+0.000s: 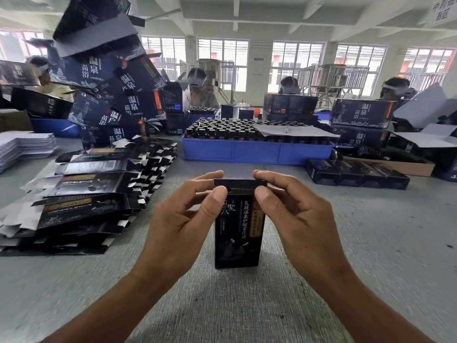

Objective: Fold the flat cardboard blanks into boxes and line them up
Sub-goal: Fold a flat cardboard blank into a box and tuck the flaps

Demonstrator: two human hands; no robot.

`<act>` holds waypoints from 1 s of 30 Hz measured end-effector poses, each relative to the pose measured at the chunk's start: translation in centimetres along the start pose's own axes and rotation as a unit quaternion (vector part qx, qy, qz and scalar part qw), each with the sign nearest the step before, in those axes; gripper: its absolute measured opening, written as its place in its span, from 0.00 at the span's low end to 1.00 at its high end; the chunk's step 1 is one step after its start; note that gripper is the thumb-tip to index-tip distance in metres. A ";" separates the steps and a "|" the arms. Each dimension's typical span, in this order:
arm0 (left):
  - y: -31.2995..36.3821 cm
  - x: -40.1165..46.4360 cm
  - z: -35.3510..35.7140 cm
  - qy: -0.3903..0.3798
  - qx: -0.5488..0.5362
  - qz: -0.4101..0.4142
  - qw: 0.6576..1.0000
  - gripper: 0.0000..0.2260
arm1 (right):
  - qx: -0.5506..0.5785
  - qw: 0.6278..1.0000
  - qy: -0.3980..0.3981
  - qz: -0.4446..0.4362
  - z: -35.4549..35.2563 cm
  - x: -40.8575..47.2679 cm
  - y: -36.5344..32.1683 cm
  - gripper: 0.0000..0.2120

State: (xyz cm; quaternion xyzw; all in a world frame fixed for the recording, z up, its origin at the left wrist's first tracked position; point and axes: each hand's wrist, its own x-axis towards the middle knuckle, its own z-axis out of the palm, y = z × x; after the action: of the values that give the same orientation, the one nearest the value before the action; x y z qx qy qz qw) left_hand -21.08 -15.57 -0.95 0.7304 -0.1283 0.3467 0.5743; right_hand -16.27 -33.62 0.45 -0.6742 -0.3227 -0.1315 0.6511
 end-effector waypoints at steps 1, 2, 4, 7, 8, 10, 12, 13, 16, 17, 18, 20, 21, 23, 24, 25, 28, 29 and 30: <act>0.0 0.0 0.1 0.008 -0.001 0.000 1.000 0.15 | 0.000 1.000 0.002 -0.001 0.0 0.0 0.0 0.11; 0.0 0.0 0.1 0.016 0.000 0.000 1.000 0.14 | 0.001 1.000 0.005 -0.002 0.0 0.0 0.1 0.11; 0.0 0.1 0.2 0.025 0.004 0.004 1.000 0.13 | 0.010 1.000 0.011 0.000 0.0 0.0 0.1 0.11; 0.0 0.1 0.2 0.035 0.012 0.015 0.999 0.09 | 0.025 1.000 0.015 0.001 0.1 0.0 0.0 0.11; -0.1 0.1 0.3 0.036 0.014 0.018 0.999 0.09 | 0.025 1.000 0.016 0.001 0.1 0.0 0.0 0.12; 0.0 0.1 0.3 0.036 0.013 0.018 0.999 0.09 | 0.026 1.000 0.016 0.003 0.0 0.1 0.0 0.12; -0.1 0.2 0.2 0.038 -0.002 0.008 0.999 0.09 | 0.024 1.000 0.014 0.003 0.0 0.1 0.0 0.12; -0.1 0.2 0.1 0.038 -0.014 0.002 0.999 0.10 | 0.018 1.000 0.012 0.000 0.0 0.1 0.0 0.12; -0.1 0.2 0.0 0.028 -0.002 0.006 1.000 0.13 | -0.016 1.000 0.008 -0.016 -0.1 0.1 0.2 0.11; -0.1 0.1 0.0 0.023 0.014 0.015 1.000 0.14 | -0.029 0.999 0.006 -0.023 -0.1 0.1 0.2 0.11; -0.2 0.1 -0.1 0.017 0.031 0.022 0.999 0.13 | -0.041 0.999 0.005 -0.030 -0.2 0.1 0.3 0.10; -0.3 0.1 -0.2 0.011 0.050 0.026 0.998 0.12 | -0.066 0.997 0.006 -0.046 -0.3 0.2 0.6 0.09; -0.4 0.1 -0.3 0.010 0.049 0.026 0.998 0.12 | -0.083 0.995 0.007 -0.057 -0.3 0.2 0.7 0.08; -0.4 0.2 -0.3 0.011 0.045 0.039 0.998 0.12 | -0.117 0.990 0.009 -0.077 -0.4 0.3 0.9 0.09; -0.4 0.2 -0.3 0.013 0.048 0.050 0.998 0.12 | -0.128 0.988 0.010 -0.083 -0.4 0.3 0.9 0.09; -0.3 0.2 -0.4 0.014 0.055 0.062 0.996 0.12 | -0.134 0.987 0.011 -0.088 -0.5 0.3 1.0 0.10; -0.3 0.3 -0.5 0.012 0.083 0.098 0.992 0.10 | -0.144 0.984 0.017 -0.103 -0.5 0.4 1.2 0.10; -0.4 0.3 -0.6 0.011 0.093 0.108 0.990 0.10 | -0.148 0.983 0.017 -0.106 -0.4 0.4 1.3 0.11; -0.5 0.4 -0.7 0.009 0.103 0.117 0.988 0.10 | -0.151 0.982 0.016 -0.108 -0.4 0.5 1.3 0.11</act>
State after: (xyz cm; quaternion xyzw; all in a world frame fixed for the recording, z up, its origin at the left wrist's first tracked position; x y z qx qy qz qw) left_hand -20.76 -14.74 -1.00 0.7625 -0.1710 0.4295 0.4526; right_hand -15.04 -33.80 -0.27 -0.7240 -0.3595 -0.2593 0.5285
